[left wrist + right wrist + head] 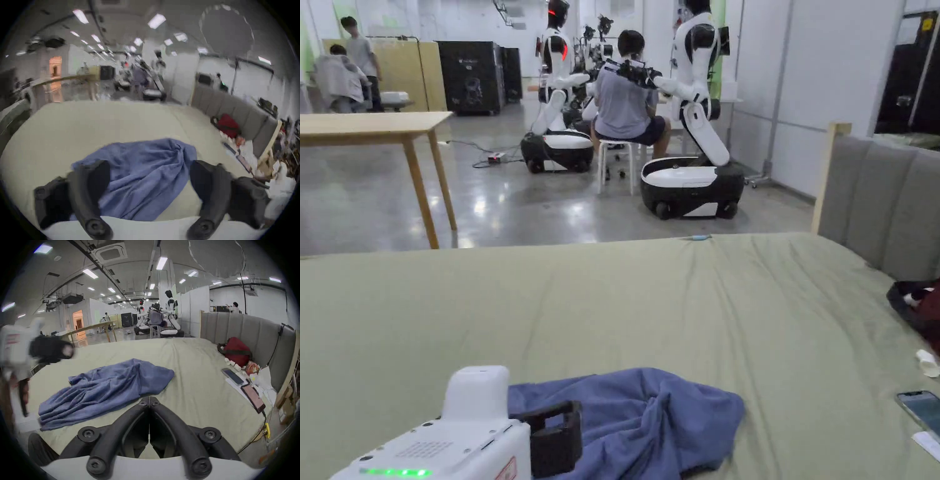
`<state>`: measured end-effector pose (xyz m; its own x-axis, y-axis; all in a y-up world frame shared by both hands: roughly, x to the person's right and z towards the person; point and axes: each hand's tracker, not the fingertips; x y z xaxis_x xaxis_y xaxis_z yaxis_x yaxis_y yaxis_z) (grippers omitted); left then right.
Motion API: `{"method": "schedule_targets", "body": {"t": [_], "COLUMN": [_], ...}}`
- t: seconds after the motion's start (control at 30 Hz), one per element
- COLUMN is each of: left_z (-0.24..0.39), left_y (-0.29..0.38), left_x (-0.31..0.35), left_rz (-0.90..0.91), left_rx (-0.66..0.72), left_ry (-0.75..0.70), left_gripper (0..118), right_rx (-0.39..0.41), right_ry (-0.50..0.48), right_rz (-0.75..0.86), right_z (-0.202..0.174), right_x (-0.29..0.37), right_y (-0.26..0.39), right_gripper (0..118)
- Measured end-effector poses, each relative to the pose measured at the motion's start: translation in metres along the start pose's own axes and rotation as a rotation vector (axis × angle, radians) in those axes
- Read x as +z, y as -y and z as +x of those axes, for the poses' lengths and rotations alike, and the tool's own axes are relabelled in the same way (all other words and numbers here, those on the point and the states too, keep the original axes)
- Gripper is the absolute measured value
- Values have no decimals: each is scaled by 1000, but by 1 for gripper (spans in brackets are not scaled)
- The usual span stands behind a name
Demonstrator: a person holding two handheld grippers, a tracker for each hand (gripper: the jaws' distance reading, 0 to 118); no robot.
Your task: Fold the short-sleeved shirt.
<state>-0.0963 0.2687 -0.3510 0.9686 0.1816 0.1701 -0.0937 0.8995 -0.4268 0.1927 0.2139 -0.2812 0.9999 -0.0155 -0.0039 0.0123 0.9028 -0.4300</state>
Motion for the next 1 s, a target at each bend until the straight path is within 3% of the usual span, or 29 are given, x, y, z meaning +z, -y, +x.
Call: {"method": "schedule_targets", "body": {"t": [0.07, 0.1, 0.37, 0.53, 0.7, 0.77, 1.0], "left_z": [-18, -27, -75, -98, -125, -145, -198], "left_y": [10, 18, 47, 51, 51, 51, 64], "left_x": [42, 63, 159, 171, 156, 134, 43], "left_rz": [73, 107, 125, 114, 39, -61, -372], "left_rx": [-23, -34, -13, 17, 94, 138, 103], "left_ry": [-112, -202, -429, -443, -425, -352, -322], "left_gripper": [3, 0, 0, 0, 0, 0, 0], "right_rx": [16, 21, 50, 56, 61, 59, 72], "right_ry": [-3, -14, -53, -74, -88, -92, -101], "right_rz": [17, 30, 89, 81, 64, 51, -11], "right_z": [-9, -14, -47, -61, -67, -67, -72], "right_x": [8, 12, 39, 40, 40, 36, 14], "right_y": [-4, -6, -8, -7, -5, -2, 6], "right_gripper": [0, 1, 0, 0, 0, 0, 1]}}
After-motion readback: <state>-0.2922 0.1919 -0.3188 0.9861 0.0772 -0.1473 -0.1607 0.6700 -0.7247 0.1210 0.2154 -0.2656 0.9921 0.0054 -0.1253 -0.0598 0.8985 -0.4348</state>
